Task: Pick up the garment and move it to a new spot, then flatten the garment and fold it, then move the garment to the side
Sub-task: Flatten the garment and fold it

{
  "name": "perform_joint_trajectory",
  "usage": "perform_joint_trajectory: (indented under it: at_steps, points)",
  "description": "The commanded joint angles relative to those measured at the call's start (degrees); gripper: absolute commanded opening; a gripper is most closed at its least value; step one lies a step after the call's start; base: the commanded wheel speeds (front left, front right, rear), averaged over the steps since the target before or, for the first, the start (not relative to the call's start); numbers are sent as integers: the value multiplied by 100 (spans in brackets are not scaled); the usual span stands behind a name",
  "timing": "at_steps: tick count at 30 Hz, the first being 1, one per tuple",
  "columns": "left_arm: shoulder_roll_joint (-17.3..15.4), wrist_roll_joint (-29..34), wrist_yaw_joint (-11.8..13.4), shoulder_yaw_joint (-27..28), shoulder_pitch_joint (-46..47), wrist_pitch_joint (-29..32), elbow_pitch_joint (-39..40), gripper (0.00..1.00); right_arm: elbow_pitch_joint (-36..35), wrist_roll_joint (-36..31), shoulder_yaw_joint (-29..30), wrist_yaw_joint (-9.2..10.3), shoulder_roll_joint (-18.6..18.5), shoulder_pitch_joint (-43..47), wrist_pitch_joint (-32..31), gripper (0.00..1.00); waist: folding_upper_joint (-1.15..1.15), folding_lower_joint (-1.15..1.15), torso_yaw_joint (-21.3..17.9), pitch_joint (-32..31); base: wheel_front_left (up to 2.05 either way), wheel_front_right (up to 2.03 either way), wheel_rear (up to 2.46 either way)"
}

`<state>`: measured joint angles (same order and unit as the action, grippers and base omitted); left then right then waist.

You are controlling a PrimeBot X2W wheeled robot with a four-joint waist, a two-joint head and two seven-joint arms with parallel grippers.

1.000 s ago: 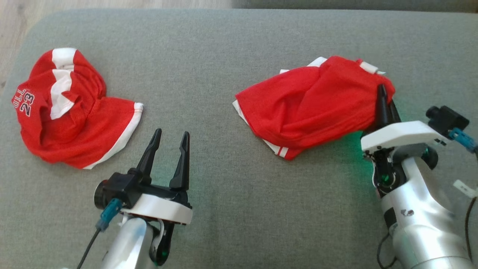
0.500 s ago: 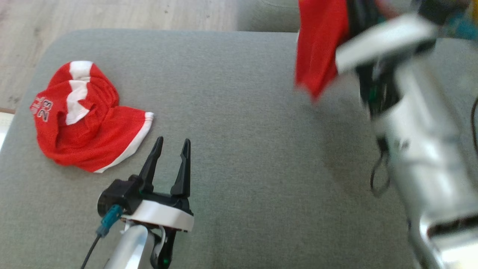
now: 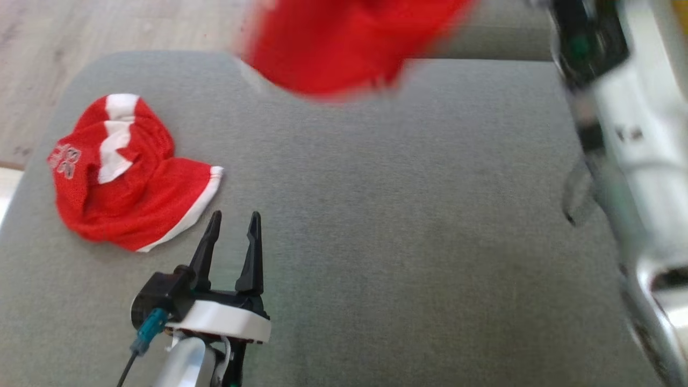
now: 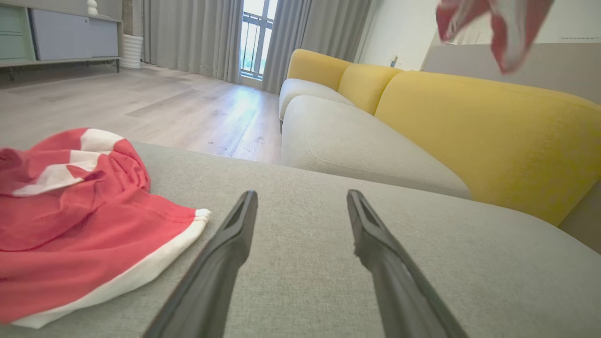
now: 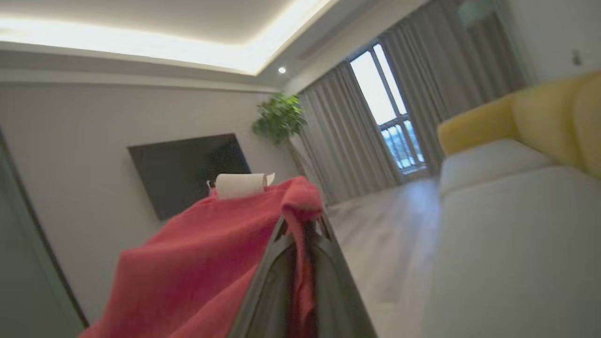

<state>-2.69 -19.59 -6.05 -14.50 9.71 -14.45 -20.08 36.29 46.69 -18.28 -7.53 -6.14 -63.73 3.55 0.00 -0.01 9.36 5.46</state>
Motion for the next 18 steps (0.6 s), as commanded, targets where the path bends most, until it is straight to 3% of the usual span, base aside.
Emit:
perform_joint_trajectory:
  at_steps: [1,8,11,12,13,18]
  points:
    - [-19,37,1,193,140,-55,197,100,42,-176,106,4,-241,316,-153,0,0,1,-132,97,0,0,0]
    - [-19,105,-45,96,382,-55,244,100,1110,-1030,269,4,-1460,1535,-712,0,0,1,-311,445,0,0,0]
    - [-19,125,-62,90,454,-55,220,100,1644,-1459,401,4,-1674,1665,-714,0,0,1,-345,546,0,0,0]
    - [-19,127,-67,86,469,-55,207,100,1812,-1633,446,4,-1718,1658,-678,21,0,1,-350,569,0,0,0]
    - [-19,129,-72,81,480,-55,194,100,1939,-1790,494,4,-1732,1635,-601,100,0,1,-355,582,0,0,0]
    - [-19,151,-88,108,488,-55,137,100,2217,-2201,727,4,-1578,1481,-210,100,0,1,-403,546,0,0,0]
